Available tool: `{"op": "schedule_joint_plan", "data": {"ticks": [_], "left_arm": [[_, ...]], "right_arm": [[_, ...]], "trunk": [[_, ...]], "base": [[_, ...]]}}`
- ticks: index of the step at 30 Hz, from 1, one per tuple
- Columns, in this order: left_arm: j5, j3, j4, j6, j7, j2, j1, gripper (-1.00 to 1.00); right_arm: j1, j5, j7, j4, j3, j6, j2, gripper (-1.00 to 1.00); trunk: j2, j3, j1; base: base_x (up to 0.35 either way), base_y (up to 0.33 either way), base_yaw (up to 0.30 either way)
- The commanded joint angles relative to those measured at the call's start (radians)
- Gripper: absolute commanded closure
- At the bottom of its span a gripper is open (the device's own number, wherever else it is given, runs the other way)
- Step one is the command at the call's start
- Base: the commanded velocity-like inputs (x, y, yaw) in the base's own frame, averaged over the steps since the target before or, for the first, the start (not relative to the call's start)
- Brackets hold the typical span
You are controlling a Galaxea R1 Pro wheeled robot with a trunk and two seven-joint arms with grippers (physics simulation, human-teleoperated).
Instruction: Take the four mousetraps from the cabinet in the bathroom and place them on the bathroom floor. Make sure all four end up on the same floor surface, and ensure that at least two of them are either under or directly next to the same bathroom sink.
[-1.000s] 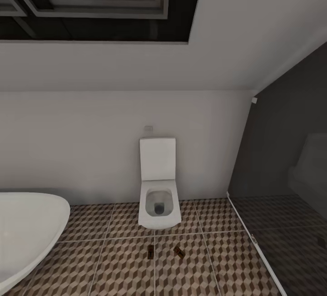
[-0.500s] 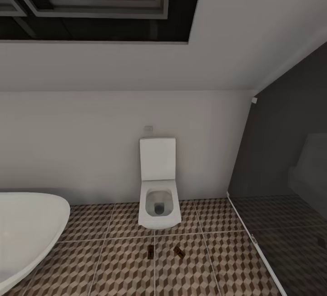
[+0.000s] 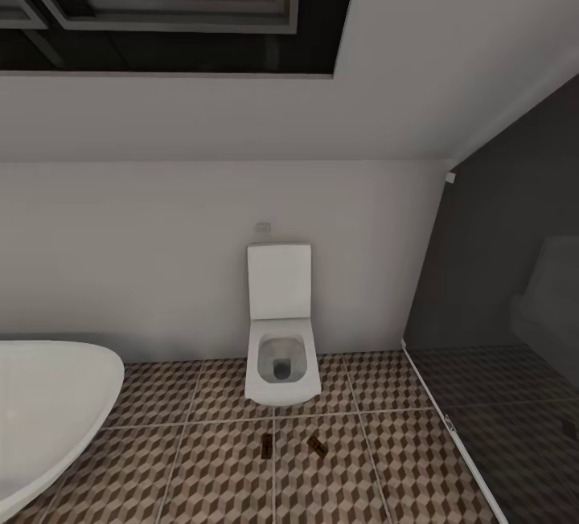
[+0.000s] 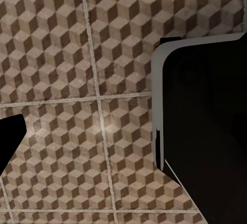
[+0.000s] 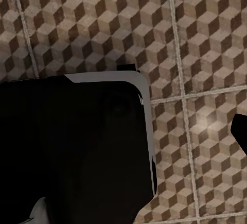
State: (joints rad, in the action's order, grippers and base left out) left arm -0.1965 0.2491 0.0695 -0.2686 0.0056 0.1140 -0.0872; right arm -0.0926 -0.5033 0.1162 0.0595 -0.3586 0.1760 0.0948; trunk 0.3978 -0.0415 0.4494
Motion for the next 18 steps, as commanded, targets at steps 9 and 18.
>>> {"op": "schedule_joint_plan", "data": {"ticks": [9,18], "left_arm": [[-0.008,0.009,0.004,-0.007,0.001,-0.001,-0.002,-1.0],[-0.008,0.009,0.004,-0.007,0.001,-0.001,-0.002,-1.0]], "right_arm": [[-0.001,-0.011,0.005,-0.001,-0.006,0.003,0.0,-1.0],[-0.001,-0.011,0.005,-0.001,-0.006,0.003,0.0,-1.0]], "trunk": [[0.002,-0.002,0.001],[0.002,-0.002,0.001]], "base": [[0.0,0.0,0.0],[0.0,0.0,0.0]]}}
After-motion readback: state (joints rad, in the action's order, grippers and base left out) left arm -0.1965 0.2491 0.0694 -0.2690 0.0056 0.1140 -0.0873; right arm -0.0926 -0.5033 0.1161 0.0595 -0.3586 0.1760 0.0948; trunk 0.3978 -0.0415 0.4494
